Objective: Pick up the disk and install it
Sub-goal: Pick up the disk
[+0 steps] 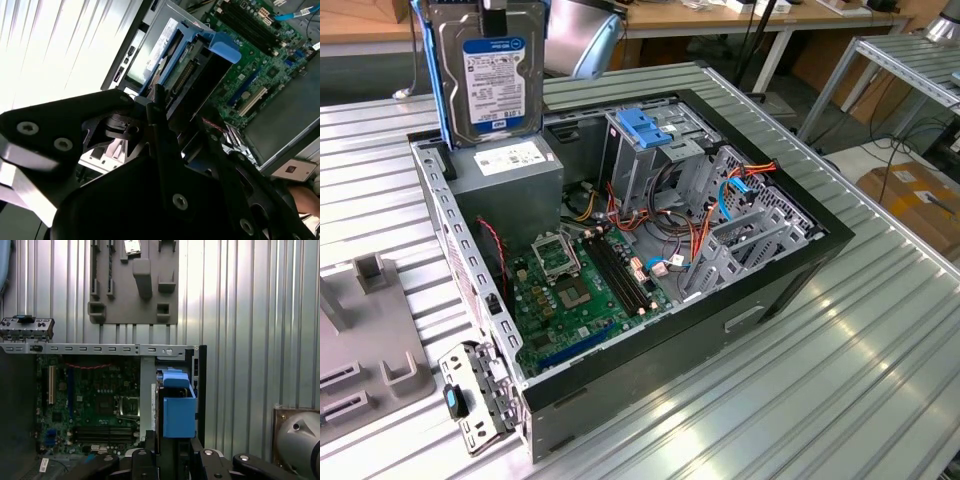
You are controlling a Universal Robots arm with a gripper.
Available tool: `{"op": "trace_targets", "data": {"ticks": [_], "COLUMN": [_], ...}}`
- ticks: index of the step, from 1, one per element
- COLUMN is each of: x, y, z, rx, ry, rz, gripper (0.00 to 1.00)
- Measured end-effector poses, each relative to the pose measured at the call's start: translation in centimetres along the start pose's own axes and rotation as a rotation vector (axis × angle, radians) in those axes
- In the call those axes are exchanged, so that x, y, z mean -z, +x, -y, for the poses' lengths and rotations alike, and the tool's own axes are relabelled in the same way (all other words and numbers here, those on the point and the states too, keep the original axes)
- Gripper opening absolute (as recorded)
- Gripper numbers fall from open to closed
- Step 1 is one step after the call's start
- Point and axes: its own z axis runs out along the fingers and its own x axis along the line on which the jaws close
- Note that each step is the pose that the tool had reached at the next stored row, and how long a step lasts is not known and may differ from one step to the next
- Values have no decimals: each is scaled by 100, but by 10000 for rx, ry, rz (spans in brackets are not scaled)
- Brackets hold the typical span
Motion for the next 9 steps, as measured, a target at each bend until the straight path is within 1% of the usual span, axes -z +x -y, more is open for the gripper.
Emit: {"op": "trace_targets", "data": {"ticks": [1, 2, 3, 4, 5, 7, 8, 9], "x": [0, 0, 0, 0, -1, 0, -1, 0], "y": [1, 2, 5, 5, 6, 7, 9, 9], "z": [73, 188, 365, 418, 507, 597, 669, 710], "rx": [-1, -1, 0, -1, 0, -1, -1, -1], "ry": [0, 0, 0, -1, 0, -1, 0, -1], "rz": [0, 0, 0, 0, 0, 0, 0, 0], "gripper": [35, 35, 35, 35, 35, 35, 35, 35]}}
